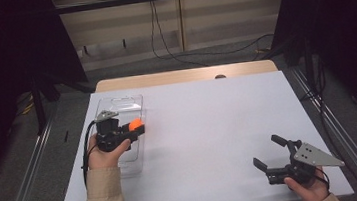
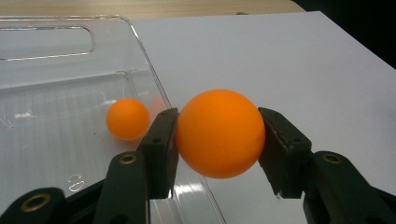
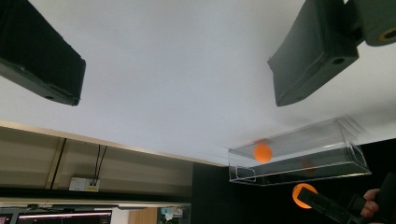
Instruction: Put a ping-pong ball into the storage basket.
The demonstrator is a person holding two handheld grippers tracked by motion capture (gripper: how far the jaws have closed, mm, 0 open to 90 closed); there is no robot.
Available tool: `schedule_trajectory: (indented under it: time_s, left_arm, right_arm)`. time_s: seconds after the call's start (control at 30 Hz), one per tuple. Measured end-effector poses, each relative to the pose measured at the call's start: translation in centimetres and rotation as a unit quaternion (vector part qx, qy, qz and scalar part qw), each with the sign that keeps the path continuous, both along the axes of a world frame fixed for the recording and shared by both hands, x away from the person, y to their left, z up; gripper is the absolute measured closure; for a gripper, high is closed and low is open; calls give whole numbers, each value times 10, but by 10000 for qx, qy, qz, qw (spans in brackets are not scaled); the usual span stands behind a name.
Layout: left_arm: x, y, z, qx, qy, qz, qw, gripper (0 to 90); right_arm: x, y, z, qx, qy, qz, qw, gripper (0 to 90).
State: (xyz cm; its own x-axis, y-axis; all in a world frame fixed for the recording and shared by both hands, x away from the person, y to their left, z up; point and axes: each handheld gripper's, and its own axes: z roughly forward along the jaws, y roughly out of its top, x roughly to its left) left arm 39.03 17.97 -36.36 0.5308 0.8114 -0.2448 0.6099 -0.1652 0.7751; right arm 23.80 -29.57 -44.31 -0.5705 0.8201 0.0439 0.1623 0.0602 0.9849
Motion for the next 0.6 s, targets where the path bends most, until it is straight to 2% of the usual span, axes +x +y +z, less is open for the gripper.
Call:
schedule_trajectory:
  time_s: [0.3, 0.6]
  left_arm:
    - [1, 4, -1, -23, -33, 110, 9999, 508]
    - [2, 8, -3, 39, -25, 188, 9998, 509]
  right_arm:
    - [0, 0, 0, -1, 0, 7, 10000, 24]
    - [0, 0, 0, -1, -1, 3, 10000, 24]
